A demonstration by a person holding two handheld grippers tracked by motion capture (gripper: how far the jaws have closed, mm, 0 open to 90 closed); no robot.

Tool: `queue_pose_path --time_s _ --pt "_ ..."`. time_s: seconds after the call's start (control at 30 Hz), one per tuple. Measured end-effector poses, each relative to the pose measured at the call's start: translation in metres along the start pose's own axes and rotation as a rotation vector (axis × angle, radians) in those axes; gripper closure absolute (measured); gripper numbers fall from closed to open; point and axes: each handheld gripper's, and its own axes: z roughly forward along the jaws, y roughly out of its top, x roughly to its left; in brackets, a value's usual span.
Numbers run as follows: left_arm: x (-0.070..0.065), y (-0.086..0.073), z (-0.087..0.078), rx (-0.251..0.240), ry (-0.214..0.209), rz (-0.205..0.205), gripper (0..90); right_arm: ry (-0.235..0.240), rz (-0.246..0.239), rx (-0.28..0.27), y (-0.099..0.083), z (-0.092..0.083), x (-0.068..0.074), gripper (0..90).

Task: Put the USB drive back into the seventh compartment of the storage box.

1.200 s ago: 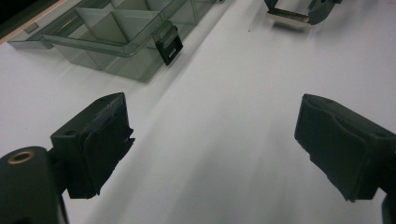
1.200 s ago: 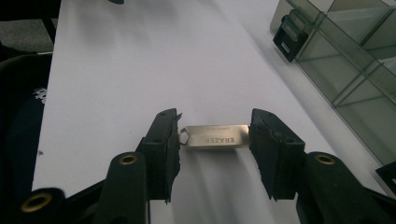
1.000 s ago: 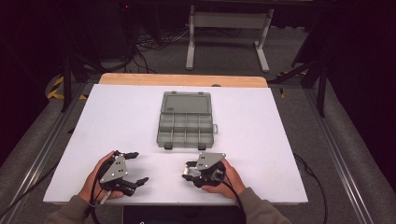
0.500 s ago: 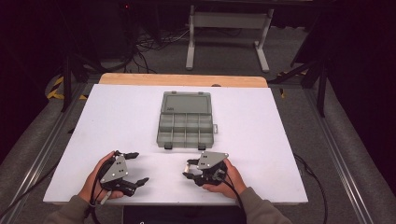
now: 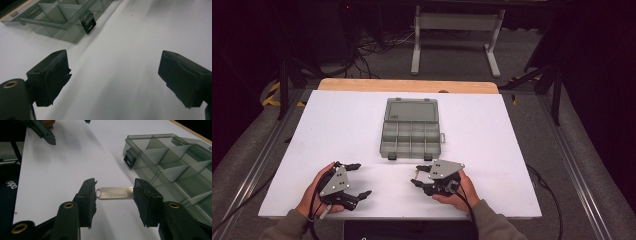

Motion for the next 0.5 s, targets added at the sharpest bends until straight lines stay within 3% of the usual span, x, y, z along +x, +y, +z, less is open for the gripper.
queue_pose_path --time_s 0.5 --pt "-0.0004 -0.0001 0.0005 -0.001 -0.002 -0.004 10.6 -0.047 0.010 -0.034 0.0013 -0.0081 -0.0044 53.5"
